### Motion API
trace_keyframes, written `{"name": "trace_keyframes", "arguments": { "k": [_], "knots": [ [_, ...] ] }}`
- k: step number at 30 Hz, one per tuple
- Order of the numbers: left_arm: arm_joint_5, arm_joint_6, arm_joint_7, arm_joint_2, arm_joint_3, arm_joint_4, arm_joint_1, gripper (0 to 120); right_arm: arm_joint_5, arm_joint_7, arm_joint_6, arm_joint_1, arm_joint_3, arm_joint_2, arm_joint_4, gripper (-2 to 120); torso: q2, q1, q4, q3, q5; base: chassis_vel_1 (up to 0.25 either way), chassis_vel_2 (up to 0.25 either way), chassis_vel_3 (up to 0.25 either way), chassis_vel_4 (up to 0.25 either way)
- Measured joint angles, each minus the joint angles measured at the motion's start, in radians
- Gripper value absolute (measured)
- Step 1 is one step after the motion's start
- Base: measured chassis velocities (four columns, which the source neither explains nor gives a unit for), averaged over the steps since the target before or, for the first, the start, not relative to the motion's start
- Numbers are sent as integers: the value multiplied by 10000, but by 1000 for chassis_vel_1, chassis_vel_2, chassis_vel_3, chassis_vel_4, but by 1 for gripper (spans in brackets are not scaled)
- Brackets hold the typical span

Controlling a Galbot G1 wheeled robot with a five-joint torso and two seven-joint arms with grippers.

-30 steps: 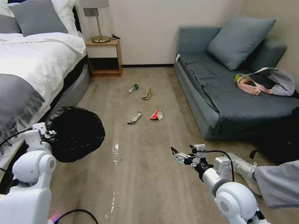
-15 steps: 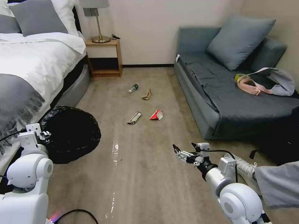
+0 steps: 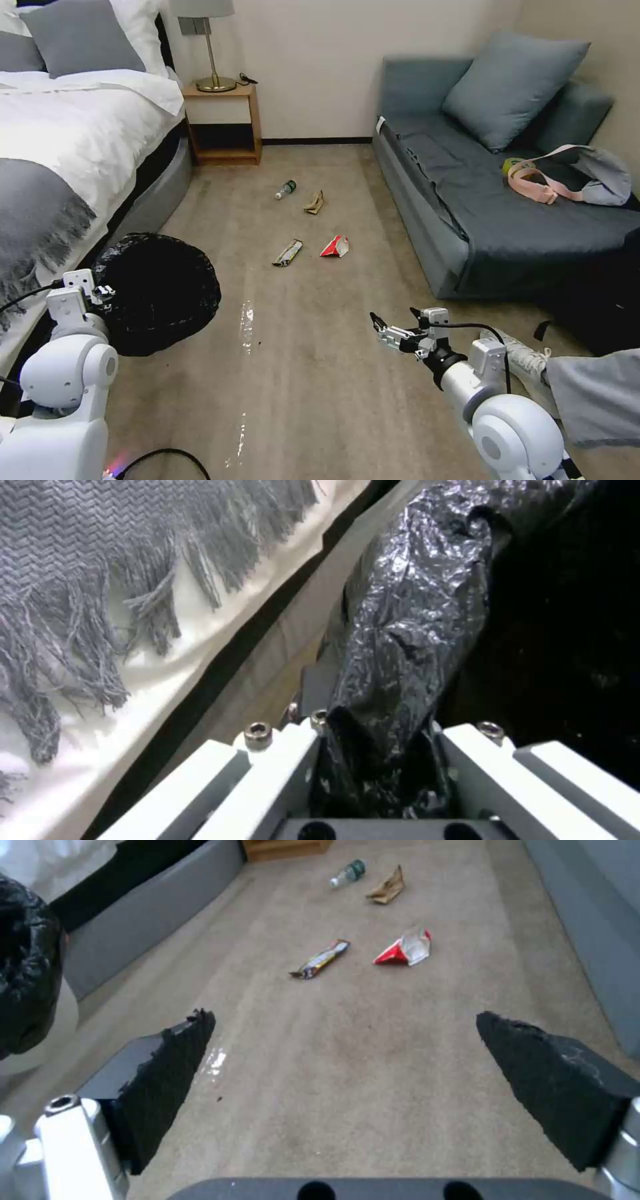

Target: Pick up the trash bin, then pick up the garbage on the floor and place it into the trash bin.

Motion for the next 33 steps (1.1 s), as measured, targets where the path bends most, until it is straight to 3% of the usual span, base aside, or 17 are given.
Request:
{"name": "trace_keyframes", "arguments": {
  "k": [33],
  "knots": [
    [51, -29, 12, -168, -28, -57, 127, 3, -207, -146, 216, -72, -156, 154, -228, 100, -1, 0, 0, 0, -1, -34, 31, 36, -31]
  ]
}}
